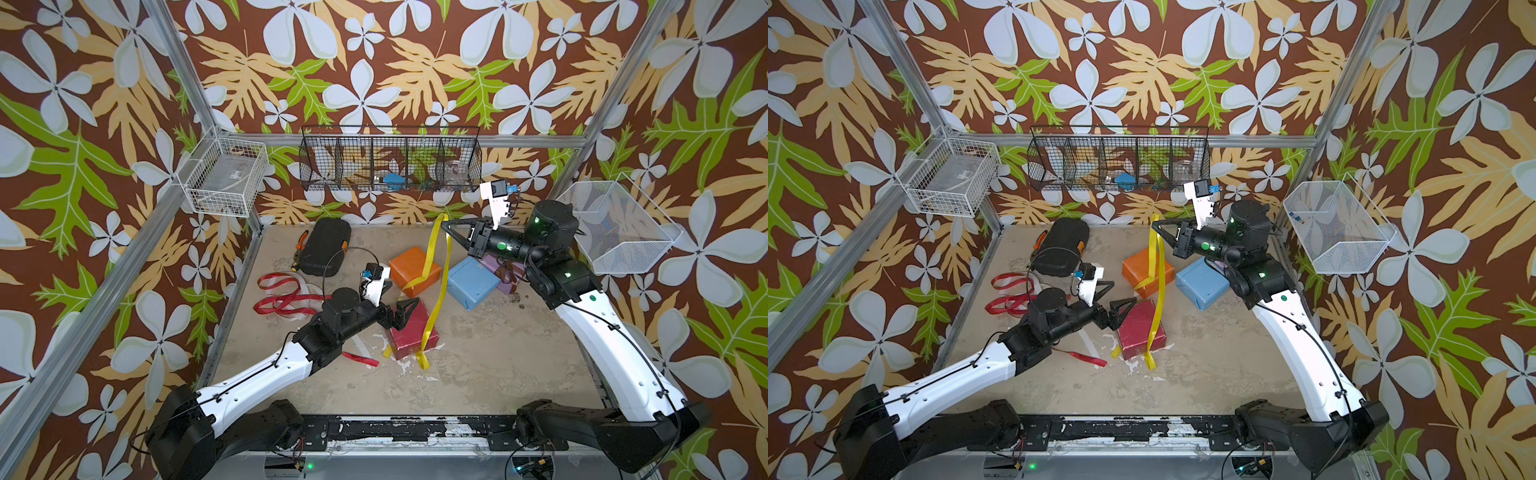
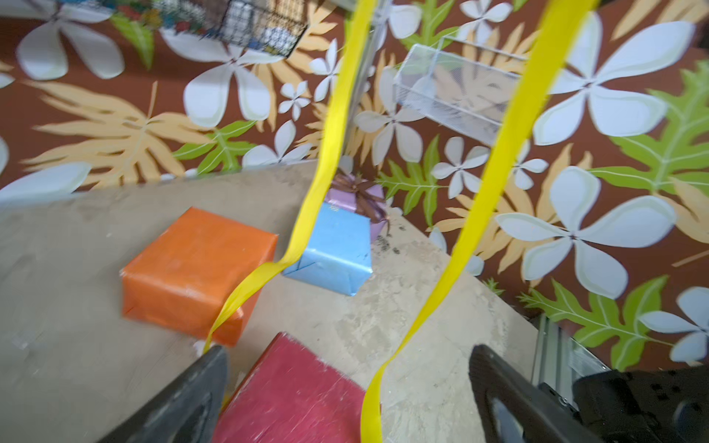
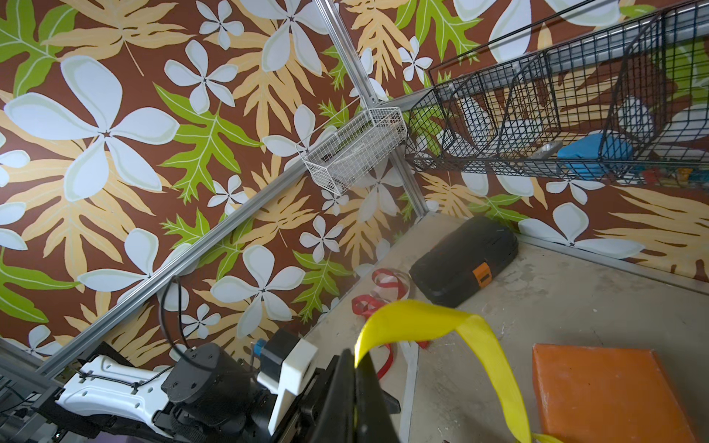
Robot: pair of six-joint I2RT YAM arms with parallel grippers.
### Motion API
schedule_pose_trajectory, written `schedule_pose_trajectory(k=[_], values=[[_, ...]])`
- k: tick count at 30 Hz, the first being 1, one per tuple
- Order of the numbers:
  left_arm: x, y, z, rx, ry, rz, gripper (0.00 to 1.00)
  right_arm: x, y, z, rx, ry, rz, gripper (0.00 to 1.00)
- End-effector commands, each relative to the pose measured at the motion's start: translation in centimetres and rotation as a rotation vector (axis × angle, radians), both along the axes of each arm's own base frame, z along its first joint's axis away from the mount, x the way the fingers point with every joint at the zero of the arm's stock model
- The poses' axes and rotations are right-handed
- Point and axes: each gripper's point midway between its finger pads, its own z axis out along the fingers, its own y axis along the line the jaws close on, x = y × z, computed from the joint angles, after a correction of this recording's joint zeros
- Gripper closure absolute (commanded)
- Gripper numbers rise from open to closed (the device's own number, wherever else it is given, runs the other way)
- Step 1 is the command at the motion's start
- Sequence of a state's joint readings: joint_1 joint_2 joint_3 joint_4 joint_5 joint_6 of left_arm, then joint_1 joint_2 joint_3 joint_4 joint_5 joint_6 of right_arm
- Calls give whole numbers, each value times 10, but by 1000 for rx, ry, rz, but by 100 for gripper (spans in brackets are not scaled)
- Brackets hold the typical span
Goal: Untie the ribbon bows on the gift boxes
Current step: Pull the ribbon from the gift box.
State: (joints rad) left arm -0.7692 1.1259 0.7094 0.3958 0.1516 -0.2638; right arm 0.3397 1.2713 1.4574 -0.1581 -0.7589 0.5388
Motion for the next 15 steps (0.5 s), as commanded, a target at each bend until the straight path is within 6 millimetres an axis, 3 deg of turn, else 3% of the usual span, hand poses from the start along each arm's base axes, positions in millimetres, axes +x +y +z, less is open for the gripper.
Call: schedule_pose_trajectory(k=[1, 9, 12, 15], values=[[-3, -17, 32, -74, -134, -81, 0, -3, 5, 6, 11, -30, 19, 100], [19, -56, 42, -119, -132, -147, 0, -2, 13, 4, 13, -24, 25, 100], [26, -61, 40, -127, -151, -136, 0, -4, 15, 6, 27, -28, 39, 100], [45, -59, 30, -70, -172, -48, 0, -8, 15, 8, 28, -29, 53, 100]])
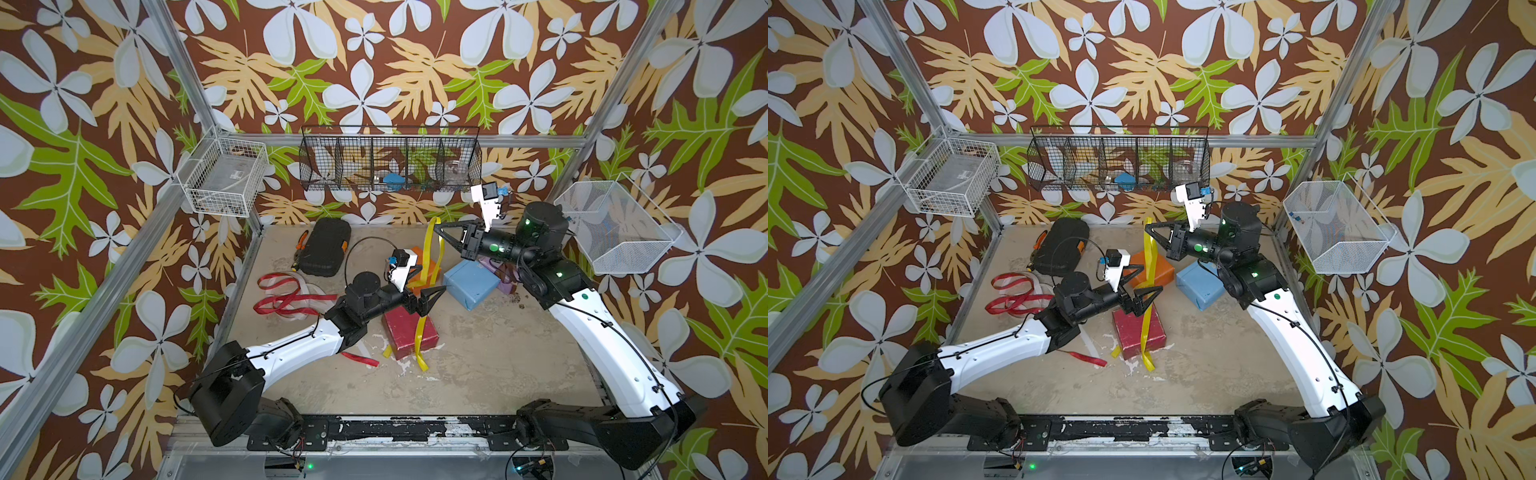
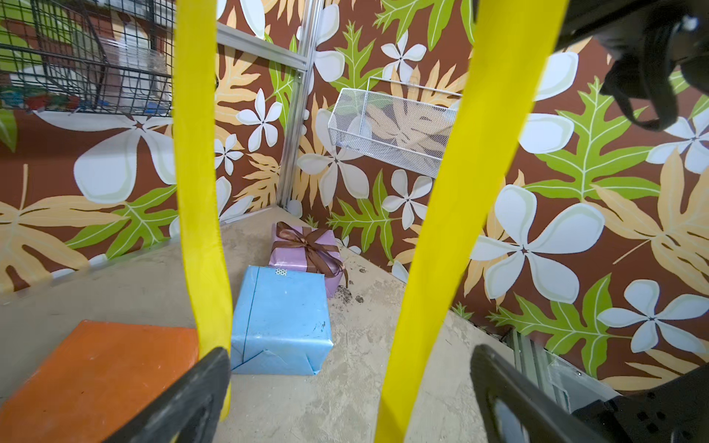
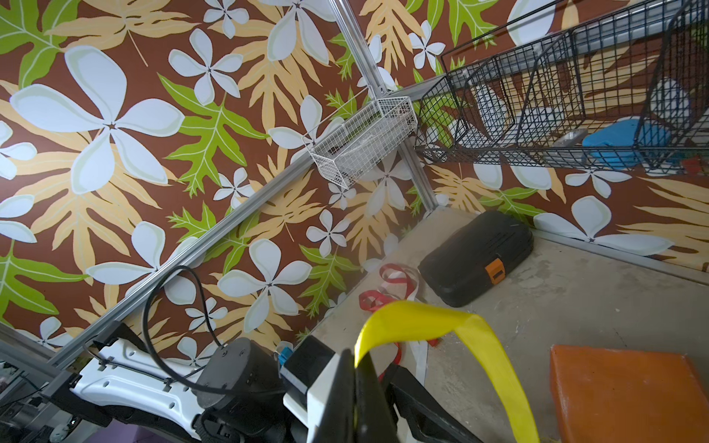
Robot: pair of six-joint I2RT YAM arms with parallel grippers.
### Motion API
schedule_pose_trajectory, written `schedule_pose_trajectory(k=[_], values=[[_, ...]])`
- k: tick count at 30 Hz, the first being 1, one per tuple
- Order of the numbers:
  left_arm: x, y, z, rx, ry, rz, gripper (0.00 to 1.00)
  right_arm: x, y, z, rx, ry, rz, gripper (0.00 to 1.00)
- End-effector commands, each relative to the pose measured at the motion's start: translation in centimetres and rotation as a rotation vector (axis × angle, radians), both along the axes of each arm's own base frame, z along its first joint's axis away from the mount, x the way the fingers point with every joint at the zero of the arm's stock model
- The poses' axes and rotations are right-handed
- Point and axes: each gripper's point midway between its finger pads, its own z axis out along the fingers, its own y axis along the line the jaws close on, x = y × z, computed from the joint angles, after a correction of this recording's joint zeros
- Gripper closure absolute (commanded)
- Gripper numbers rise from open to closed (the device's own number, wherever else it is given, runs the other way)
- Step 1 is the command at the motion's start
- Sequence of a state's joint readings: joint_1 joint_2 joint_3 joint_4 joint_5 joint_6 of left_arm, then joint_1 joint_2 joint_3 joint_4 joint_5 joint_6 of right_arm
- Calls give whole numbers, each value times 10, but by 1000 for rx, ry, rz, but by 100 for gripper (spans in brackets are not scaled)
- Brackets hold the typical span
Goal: Untie the ribbon bows on the gift boxes
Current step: Pull the ribbon from the gift box.
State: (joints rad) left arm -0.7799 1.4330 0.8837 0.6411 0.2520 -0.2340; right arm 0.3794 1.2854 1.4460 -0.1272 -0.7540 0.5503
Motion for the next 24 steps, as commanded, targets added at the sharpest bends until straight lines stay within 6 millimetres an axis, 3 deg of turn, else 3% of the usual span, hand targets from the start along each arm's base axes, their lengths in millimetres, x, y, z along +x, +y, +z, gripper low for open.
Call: schedule_pose_trajectory(k=[1, 7, 11, 12, 16, 18, 21, 24], values=[[20, 6, 9, 2, -73, 107, 0, -8, 0, 12, 24, -36, 26, 100], [51, 19, 3, 1, -68, 174, 0, -21, -2, 13, 23, -43, 43, 100], [57, 9, 1, 5, -65, 84, 0, -28, -2, 13, 33, -45, 70, 100], [56, 3, 1, 13, -66, 48, 5, -29, -2, 13, 32, -45, 73, 100], [55, -15, -12, 70, -22, -42, 49, -29, -3, 12, 21, -52, 61, 100], [51, -17, -19, 69, -9, -67, 66, -30, -4, 14, 24, -59, 60, 100], [49, -14, -27, 73, 9, -62, 100, -30, -6, 12, 19, -72, 46, 100], [39, -8, -27, 58, 44, -71, 100, -24, -10, 4, -1, -65, 7, 100]])
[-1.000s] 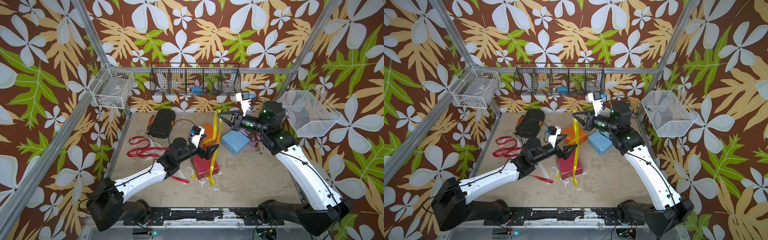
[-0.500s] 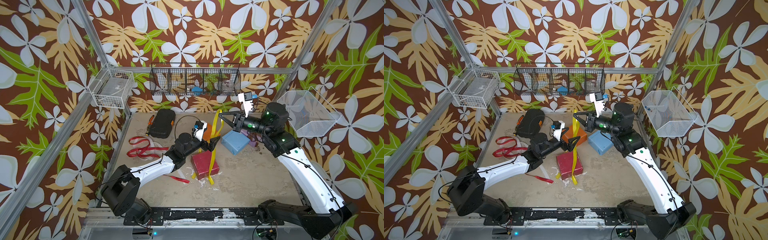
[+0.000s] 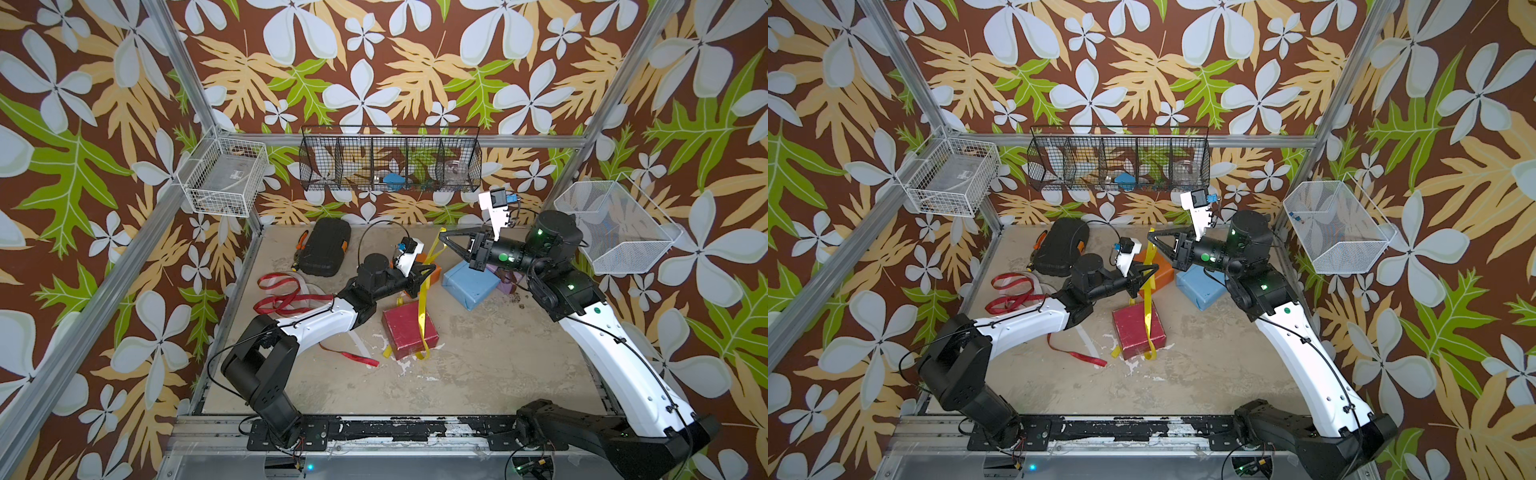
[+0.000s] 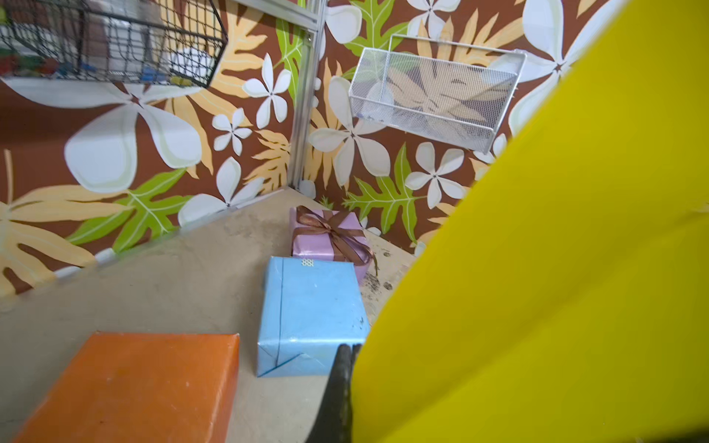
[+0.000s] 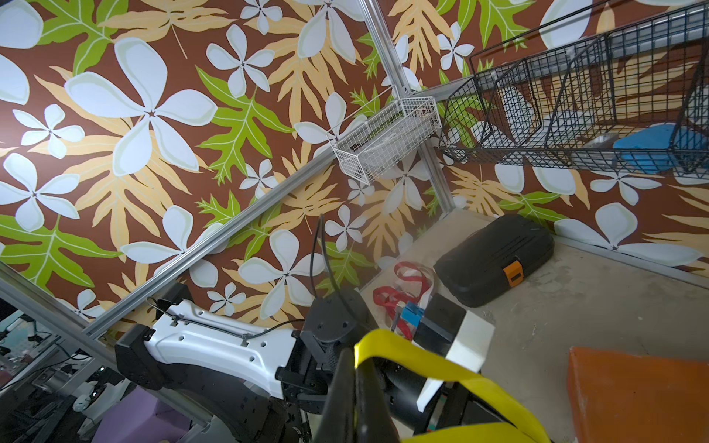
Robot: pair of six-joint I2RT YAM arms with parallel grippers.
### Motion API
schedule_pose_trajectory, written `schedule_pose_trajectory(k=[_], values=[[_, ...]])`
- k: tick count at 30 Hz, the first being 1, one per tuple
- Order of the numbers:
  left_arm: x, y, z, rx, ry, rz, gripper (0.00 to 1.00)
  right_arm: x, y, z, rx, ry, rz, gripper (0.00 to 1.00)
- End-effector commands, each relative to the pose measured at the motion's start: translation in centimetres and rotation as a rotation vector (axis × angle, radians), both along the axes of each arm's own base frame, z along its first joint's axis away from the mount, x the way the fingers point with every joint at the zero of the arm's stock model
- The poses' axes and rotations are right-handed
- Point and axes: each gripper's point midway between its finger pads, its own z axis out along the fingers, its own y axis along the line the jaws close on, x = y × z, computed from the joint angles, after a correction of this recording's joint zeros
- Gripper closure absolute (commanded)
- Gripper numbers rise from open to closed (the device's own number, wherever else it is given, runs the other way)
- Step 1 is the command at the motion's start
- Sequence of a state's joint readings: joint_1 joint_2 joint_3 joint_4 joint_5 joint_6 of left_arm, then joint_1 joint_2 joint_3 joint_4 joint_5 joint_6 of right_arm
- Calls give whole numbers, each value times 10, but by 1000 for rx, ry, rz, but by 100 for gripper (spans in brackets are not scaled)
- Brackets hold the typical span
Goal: Untie the ribbon bows on the gift boxes
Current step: Pull the ribbon from the gift box.
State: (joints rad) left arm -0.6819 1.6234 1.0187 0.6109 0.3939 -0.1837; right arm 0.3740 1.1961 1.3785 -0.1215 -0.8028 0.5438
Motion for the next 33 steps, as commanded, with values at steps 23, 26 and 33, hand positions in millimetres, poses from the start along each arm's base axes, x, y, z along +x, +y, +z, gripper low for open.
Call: schedule_pose_trajectory(k=[23, 26, 33], values=[[-92, 55, 25, -174, 308, -40, 100, 128, -35, -187, -389, 212, -464, 0], [-86, 58, 32, -197, 318, -20, 100, 108, -48, -191, -419, 177, -489, 0], [-87, 47, 45, -231, 321, -87, 100, 45, -47, -278, -531, 265, -367, 2]])
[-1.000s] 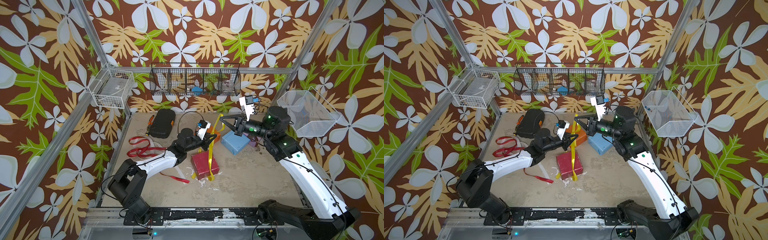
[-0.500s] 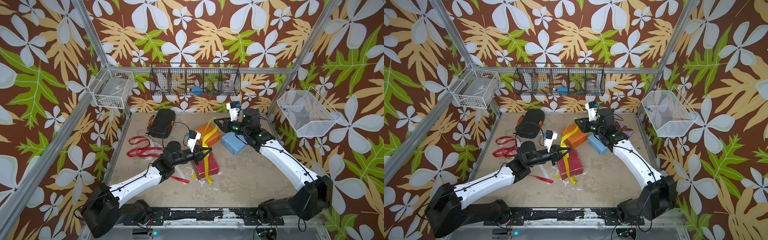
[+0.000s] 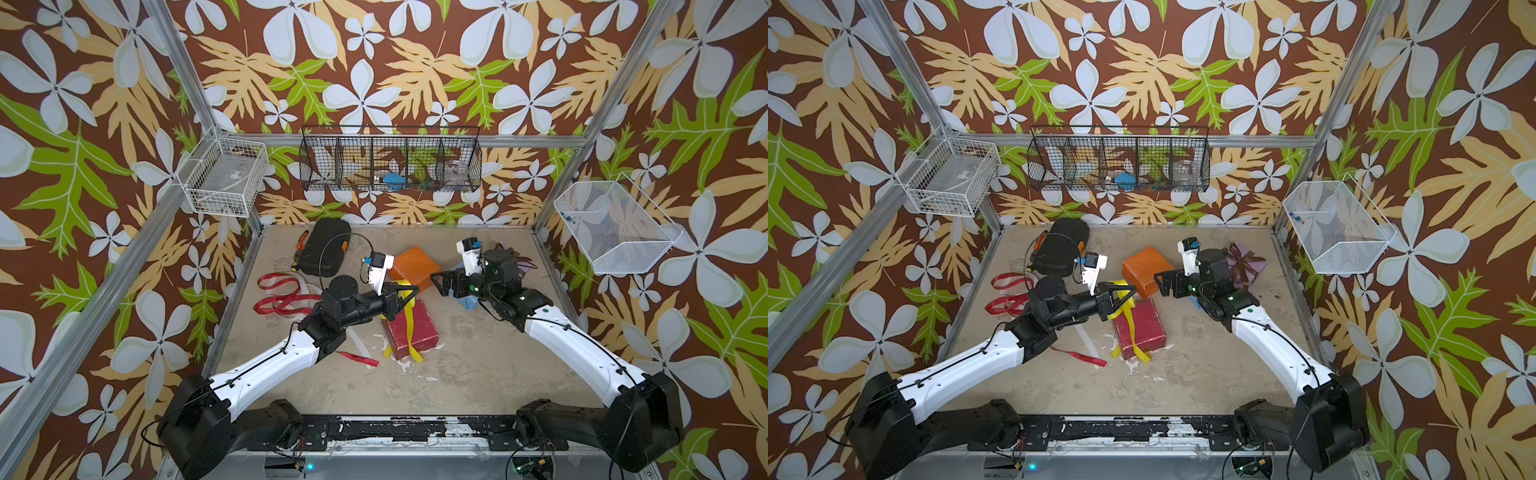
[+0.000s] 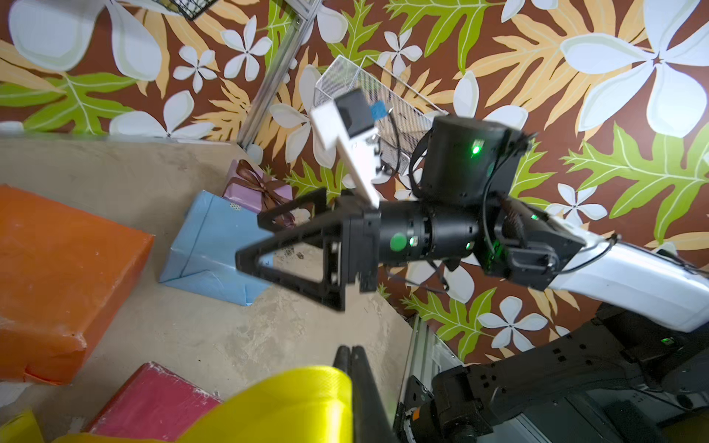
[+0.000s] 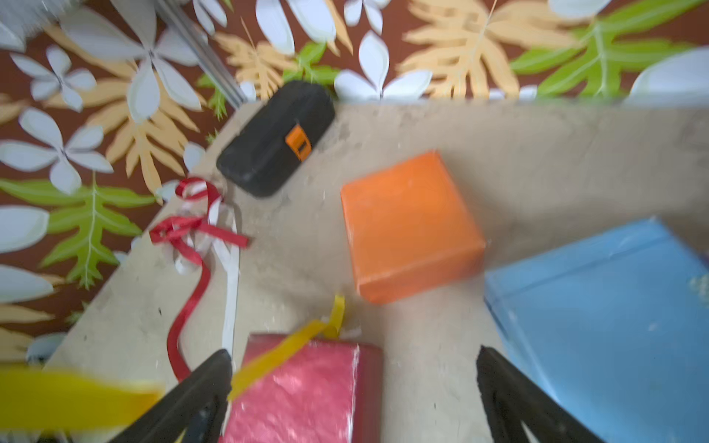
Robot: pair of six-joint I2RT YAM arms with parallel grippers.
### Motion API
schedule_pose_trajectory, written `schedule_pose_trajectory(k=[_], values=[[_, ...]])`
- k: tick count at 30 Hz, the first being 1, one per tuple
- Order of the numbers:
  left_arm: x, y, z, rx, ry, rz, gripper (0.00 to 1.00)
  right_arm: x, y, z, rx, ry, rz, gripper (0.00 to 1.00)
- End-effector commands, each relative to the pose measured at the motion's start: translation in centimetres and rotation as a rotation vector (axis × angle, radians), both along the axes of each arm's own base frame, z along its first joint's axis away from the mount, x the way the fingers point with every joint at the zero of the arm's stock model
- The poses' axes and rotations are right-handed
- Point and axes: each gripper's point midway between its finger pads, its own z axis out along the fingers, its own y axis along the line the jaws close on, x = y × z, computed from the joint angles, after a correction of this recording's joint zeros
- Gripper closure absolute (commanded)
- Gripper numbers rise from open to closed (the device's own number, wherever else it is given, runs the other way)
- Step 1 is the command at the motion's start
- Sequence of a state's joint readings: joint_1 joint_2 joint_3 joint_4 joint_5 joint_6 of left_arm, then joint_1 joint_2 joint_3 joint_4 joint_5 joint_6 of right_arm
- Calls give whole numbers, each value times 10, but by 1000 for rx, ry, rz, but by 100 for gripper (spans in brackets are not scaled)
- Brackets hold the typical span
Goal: Untie the ribbon bows on the gift boxes
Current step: Pull the ribbon from the gift box.
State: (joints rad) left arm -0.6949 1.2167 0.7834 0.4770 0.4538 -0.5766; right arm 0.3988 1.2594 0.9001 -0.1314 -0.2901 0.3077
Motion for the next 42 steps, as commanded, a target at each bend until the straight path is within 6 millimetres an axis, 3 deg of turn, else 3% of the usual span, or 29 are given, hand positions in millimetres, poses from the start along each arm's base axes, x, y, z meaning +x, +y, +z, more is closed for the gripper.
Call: schedule_pose_trajectory(k=[1, 3, 7, 10, 14, 22, 25, 29, 37, 42], values=[[-1, -5, 10, -38, -2, -30, 100, -20, 3, -33, -21, 41, 54, 5], [0, -8, 11, -49, 3, -41, 100, -31, 6, -57, 1, 75, 80, 12], [2, -12, 12, -71, 15, -55, 100, -35, 8, -88, 18, 98, 81, 23], [3, -15, 13, -72, 24, -68, 100, -37, 15, -104, 41, 136, 115, 40], [7, -17, 14, -66, 29, -59, 100, -41, 26, -113, 92, 160, 152, 41], [19, -7, 22, -91, 61, -35, 100, -41, 23, -131, 77, 190, 130, 40], [30, 10, 26, -122, 86, -8, 100, -39, 18, -142, 55, 208, 99, 44], [48, 47, 38, -165, 96, 80, 100, -40, 11, -157, 21, 240, 63, 48], [58, 106, 96, -202, -9, 197, 100, -37, 6, -167, -11, 264, 31, 50], [68, 155, 117, -234, -56, 318, 100, -35, 0, -175, -47, 280, 9, 50]])
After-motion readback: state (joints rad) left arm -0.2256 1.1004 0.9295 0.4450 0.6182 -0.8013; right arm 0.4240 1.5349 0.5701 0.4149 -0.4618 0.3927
